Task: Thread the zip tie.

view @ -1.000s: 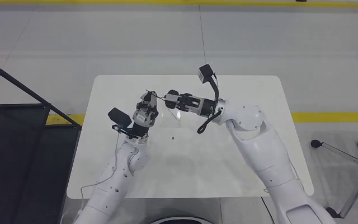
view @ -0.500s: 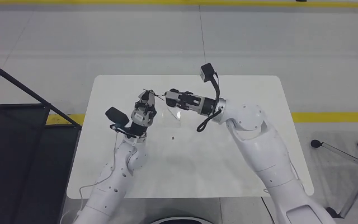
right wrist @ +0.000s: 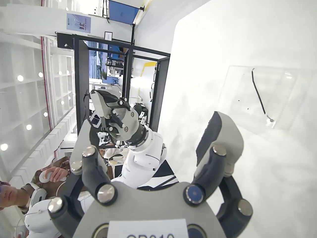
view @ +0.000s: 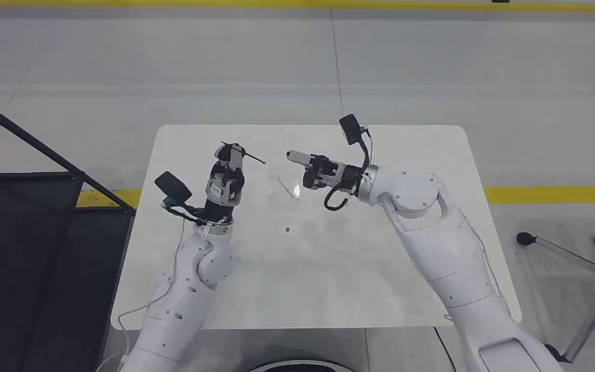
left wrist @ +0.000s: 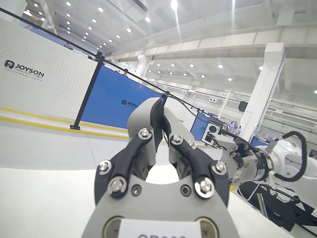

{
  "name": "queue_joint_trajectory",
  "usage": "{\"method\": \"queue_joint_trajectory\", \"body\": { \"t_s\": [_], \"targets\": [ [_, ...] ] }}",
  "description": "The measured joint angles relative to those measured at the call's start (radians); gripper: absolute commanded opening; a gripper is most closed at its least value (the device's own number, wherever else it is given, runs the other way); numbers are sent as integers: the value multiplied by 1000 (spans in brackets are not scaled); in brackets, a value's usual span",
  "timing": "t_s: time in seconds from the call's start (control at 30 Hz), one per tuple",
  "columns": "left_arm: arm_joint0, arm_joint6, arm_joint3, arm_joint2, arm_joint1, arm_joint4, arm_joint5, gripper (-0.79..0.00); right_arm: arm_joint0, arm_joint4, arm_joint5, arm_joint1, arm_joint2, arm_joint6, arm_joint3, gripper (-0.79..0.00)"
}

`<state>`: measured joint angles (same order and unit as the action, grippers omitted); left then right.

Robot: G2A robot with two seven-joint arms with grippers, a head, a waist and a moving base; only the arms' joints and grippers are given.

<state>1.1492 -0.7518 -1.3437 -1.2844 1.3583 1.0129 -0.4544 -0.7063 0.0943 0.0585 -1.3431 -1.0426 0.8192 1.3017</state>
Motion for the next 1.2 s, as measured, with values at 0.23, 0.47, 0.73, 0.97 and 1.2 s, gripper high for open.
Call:
{"method": "queue_joint_trajectory", "body": {
  "t_s": [0.23,0.47,0.73,0.97,1.2],
  "targets": [
    [5,14,-9,0,0,-8,6,-785,-12,5,-17,0,1,-12,14,0],
    [17,94,-45,15,8,-97,-1,-785,-50,45,-166,-5,5,-44,47,0],
    [18,150,-59,24,13,-162,-33,-785,-27,38,-203,-21,49,-94,-10,-206],
    [23,168,-67,20,14,-163,-44,-785,-13,46,-237,-30,61,-122,-45,-314],
    [19,177,-63,26,17,-154,-50,-785,-7,45,-247,-35,68,-117,-51,-480]
  ]
}}
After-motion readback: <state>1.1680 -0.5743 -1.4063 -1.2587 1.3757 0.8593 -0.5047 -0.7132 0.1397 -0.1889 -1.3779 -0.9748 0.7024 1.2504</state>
